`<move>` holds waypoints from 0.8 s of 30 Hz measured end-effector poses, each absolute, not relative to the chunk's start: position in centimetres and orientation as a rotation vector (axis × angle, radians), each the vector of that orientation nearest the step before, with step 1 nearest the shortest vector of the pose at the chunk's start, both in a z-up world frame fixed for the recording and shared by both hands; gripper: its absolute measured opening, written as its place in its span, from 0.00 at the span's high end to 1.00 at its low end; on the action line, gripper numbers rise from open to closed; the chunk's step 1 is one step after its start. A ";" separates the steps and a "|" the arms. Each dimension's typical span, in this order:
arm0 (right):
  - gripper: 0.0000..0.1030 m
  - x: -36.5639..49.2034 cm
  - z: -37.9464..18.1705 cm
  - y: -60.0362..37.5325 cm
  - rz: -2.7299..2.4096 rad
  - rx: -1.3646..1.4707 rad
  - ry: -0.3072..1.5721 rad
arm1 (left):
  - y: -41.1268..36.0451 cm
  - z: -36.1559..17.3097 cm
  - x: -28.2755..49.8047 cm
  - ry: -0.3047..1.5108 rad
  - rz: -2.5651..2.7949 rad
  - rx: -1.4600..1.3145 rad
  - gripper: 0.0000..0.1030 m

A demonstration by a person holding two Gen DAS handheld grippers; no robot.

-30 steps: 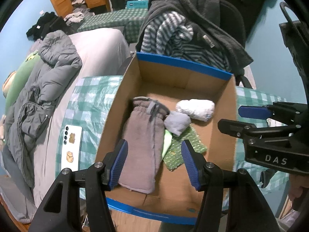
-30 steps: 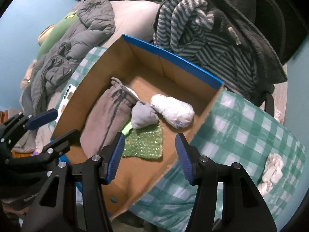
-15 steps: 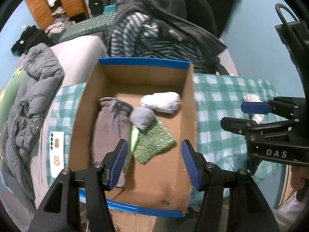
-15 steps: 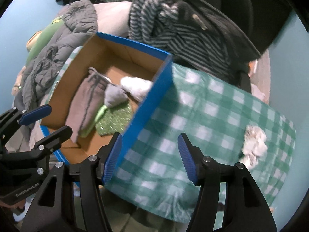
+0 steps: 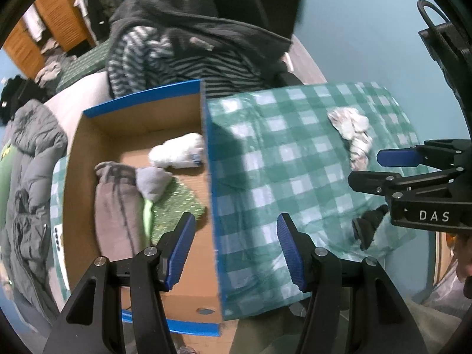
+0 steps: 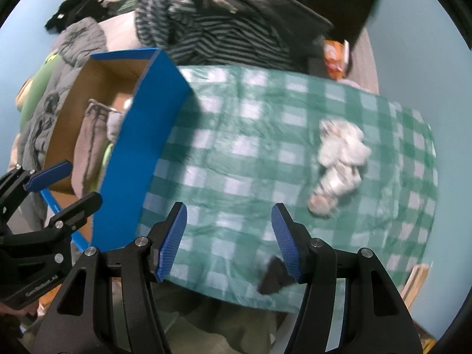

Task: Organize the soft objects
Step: 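Move both grippers back over the table toward the black sock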

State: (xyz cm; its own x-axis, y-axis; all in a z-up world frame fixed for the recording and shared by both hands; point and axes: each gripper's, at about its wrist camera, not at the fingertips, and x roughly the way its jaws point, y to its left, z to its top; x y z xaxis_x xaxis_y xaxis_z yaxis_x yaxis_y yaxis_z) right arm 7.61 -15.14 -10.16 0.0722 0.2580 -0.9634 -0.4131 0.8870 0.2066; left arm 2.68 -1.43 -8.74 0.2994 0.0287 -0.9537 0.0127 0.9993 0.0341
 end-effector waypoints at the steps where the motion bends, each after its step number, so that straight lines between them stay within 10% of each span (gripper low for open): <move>1: 0.41 7.5 -10.3 -15.7 0.495 -0.125 1.417 | -1.9 -8.9 2.7 1.269 0.001 0.046 0.43; 24: 0.41 3.9 -15.5 -24.1 0.261 0.054 1.512 | -7.5 -14.0 2.8 1.350 -0.168 0.144 0.43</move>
State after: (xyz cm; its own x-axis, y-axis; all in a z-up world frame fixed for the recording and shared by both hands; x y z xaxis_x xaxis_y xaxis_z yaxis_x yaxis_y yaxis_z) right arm 3.91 -24.09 -15.53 0.0362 0.2033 -0.9784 -0.1362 0.9710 0.1967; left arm 2.84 -7.50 -13.99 0.2102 -0.0370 -0.9770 0.2033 0.9791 0.0067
